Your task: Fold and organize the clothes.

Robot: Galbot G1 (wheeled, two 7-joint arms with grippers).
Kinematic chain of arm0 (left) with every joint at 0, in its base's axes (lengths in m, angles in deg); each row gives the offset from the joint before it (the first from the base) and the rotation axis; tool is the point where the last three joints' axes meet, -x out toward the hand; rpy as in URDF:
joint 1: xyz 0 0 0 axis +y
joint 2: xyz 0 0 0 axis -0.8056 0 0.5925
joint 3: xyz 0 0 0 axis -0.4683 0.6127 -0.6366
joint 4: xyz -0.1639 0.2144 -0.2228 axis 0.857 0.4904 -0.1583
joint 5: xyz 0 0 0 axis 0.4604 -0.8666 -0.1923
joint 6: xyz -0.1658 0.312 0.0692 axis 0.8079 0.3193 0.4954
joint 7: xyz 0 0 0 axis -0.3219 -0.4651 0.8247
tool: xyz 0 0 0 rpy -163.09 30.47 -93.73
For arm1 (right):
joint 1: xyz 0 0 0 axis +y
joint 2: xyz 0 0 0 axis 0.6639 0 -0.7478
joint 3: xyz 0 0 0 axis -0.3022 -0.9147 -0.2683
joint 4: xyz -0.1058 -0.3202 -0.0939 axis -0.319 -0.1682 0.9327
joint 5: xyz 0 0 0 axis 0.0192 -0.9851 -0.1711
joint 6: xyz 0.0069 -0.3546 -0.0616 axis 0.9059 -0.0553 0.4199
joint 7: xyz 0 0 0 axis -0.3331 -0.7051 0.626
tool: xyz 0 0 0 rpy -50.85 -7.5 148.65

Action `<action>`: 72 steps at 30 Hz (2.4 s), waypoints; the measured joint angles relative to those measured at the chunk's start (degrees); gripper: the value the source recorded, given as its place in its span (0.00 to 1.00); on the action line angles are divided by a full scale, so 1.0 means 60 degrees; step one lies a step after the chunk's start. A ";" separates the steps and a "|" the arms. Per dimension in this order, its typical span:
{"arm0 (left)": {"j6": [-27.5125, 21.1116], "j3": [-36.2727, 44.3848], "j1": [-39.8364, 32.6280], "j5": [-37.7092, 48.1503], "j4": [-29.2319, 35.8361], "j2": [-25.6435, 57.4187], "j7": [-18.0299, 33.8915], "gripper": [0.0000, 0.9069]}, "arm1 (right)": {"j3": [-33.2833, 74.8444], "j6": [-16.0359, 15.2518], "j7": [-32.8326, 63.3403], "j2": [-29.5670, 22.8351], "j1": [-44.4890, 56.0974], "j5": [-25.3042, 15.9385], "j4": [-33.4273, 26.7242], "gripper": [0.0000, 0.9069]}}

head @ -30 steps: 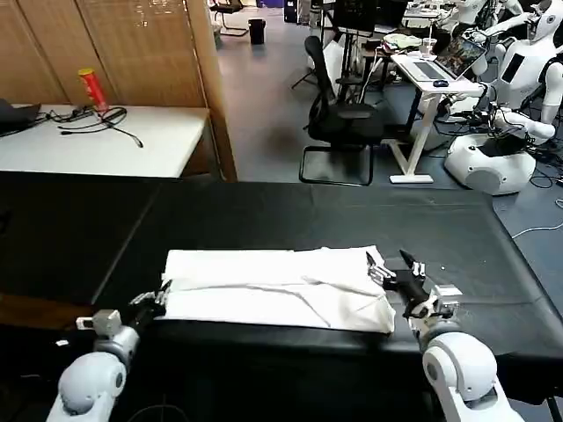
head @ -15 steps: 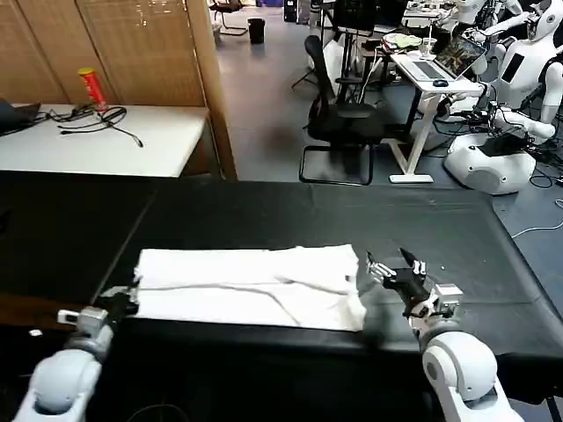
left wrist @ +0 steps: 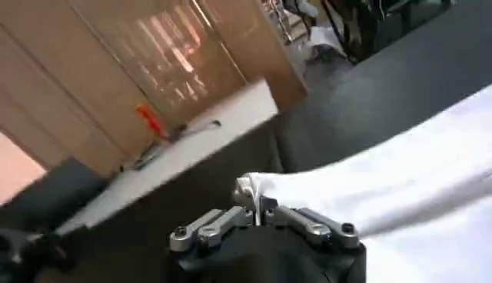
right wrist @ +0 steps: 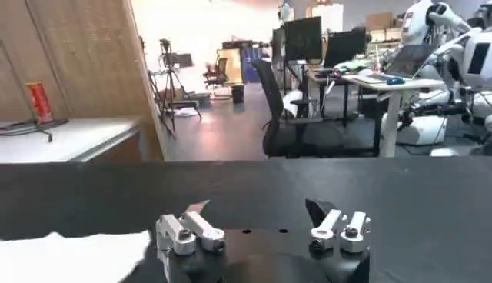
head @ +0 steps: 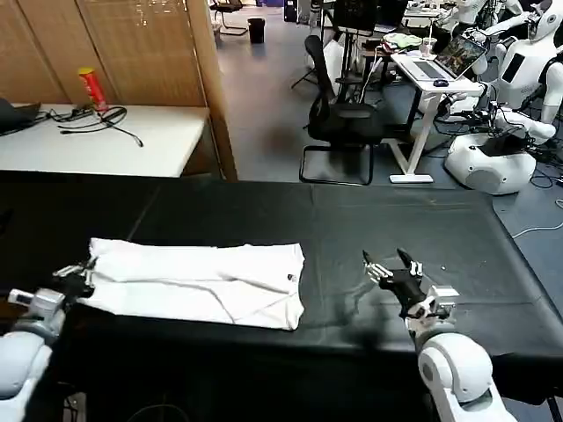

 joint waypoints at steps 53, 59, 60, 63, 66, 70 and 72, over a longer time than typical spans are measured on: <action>-0.0935 0.5746 -0.2165 0.3579 0.0704 -0.4205 0.0804 0.97 | 0.0057 0.0164 -0.0345 0.0114 0.0339 -0.0259 -0.0144 0.97; -0.0884 0.5489 -0.2004 0.4578 0.1158 -0.4155 0.0837 0.97 | -0.0708 0.0149 -0.0636 0.0594 -0.0081 0.0143 -0.0368 0.97; -0.0777 0.5402 -0.2001 0.4442 0.1239 -0.4105 0.0819 0.97 | -0.0908 0.0152 -0.0719 0.0692 -0.0192 0.0139 -0.0427 0.97; -0.0537 0.5051 -0.1939 0.3759 0.1460 -0.3842 0.0762 0.97 | -0.1557 0.0170 -0.0864 0.0860 -0.0534 0.0033 -0.0623 0.97; -0.0385 0.4624 -0.1809 0.3185 0.1599 -0.3441 0.0772 0.97 | -0.2313 0.0208 -0.1087 0.0882 -0.0933 -0.0342 -0.0855 0.97; -0.0265 0.3986 -0.1496 0.2700 0.1715 -0.2938 0.0793 0.97 | -0.3235 0.0241 -0.1321 0.0921 -0.1503 -0.0799 -0.1195 0.97; -0.0212 0.3740 -0.1308 0.2360 0.1742 -0.2864 0.0783 0.97 | -0.3687 0.0241 -0.1366 0.0926 -0.1866 -0.1010 -0.1441 0.97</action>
